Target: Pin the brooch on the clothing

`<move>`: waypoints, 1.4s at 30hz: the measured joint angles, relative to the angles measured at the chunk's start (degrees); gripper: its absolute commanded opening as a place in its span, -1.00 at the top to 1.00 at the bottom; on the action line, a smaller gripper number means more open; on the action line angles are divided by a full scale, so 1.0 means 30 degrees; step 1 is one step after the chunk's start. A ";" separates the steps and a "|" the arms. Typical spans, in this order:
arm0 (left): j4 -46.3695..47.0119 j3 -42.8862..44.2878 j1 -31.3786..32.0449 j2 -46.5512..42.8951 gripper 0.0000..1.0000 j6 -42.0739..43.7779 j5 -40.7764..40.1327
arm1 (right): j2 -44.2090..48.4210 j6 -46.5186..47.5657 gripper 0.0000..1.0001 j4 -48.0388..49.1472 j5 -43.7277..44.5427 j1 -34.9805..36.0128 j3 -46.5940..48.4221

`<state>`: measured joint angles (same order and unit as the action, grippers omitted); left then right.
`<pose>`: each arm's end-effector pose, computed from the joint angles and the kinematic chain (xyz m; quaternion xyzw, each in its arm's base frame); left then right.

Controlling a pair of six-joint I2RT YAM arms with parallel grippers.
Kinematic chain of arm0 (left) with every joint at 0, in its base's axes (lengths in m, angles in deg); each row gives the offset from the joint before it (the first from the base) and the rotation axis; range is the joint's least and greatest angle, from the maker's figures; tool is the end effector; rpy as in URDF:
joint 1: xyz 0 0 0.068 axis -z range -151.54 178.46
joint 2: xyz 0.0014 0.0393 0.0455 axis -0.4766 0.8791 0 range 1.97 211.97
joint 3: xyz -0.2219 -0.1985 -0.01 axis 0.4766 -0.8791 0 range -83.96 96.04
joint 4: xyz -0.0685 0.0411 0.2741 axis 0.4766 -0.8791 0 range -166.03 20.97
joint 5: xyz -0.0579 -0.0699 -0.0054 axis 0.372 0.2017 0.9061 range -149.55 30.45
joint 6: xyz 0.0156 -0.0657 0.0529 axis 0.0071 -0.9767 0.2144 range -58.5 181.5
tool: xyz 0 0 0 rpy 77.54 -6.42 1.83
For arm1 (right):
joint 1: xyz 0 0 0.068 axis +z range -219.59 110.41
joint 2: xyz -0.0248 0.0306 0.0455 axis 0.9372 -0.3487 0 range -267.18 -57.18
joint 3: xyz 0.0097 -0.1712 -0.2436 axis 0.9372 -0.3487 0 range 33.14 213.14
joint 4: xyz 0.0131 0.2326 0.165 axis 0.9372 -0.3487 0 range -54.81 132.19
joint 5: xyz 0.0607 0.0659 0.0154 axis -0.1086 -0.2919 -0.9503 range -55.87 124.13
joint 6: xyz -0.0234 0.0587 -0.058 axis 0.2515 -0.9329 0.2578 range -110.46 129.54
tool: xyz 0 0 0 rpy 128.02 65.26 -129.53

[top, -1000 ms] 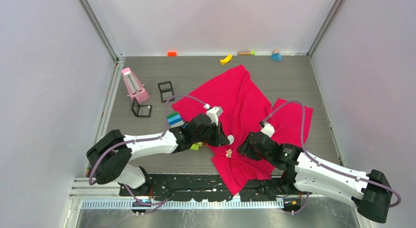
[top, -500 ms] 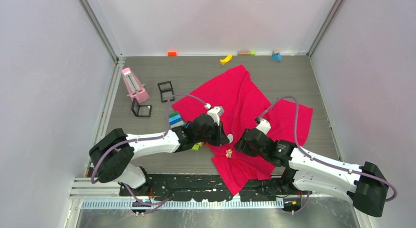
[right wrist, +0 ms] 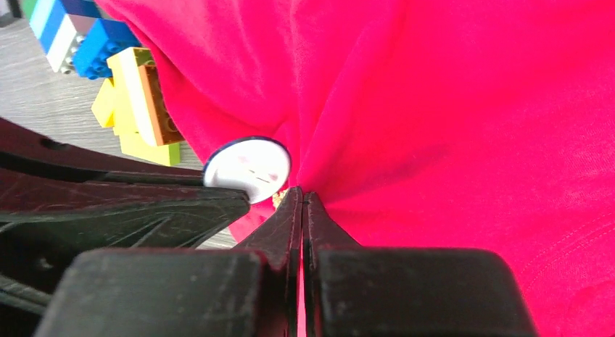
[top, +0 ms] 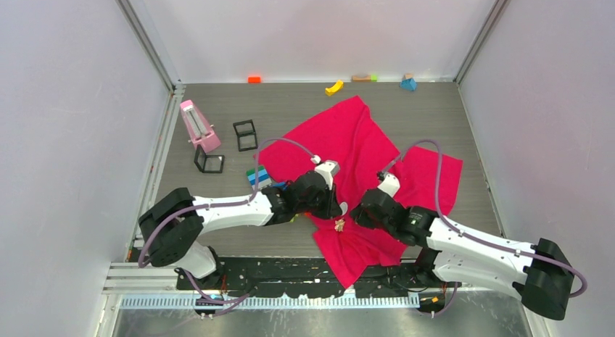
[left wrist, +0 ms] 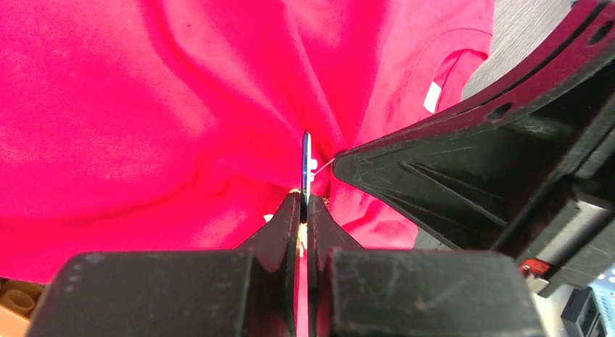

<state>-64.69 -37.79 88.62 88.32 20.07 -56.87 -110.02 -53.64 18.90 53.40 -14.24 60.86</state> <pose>0.1802 -0.3210 0.1865 0.1553 0.8765 -0.3659 0.2717 0.1409 0.1600 0.1752 0.1221 0.9154 0.2209 0.3134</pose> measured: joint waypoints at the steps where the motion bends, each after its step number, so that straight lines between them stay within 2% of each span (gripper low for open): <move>1: -0.0204 0.0233 0.0138 0.0109 1.00 0.0073 -0.0058 | 0.0386 -0.0022 0.98 0.0015 0.0044 0.0000 -0.0051; 12: -0.2492 0.2331 0.1173 0.1545 1.00 0.1122 -0.1800 | 0.2871 -0.0036 0.98 0.0080 0.0146 0.0015 -0.1129; 25: -0.3993 0.2630 0.1909 0.1617 1.00 0.2222 -0.2761 | 0.2892 0.0350 0.98 0.0481 0.0393 0.0277 -0.1253; 39: -0.3796 0.3038 0.2120 0.1617 1.00 0.2375 -0.2703 | 0.1472 0.0772 0.99 0.1727 0.0044 0.0750 -0.1413; 41: -0.3519 0.3031 0.2120 0.1617 1.00 0.2193 -0.2623 | 0.1399 0.0801 0.93 0.1770 0.0022 0.0816 -0.1450; 42: -0.3424 0.3031 0.2120 0.1617 1.00 0.2091 -0.2579 | 0.1399 0.0809 0.81 0.1778 0.0007 0.0838 -0.1464</move>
<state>-74.97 -28.70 94.98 93.17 26.34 -64.61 -105.82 -51.22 24.23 53.42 -11.72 56.47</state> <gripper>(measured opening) 0.023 0.033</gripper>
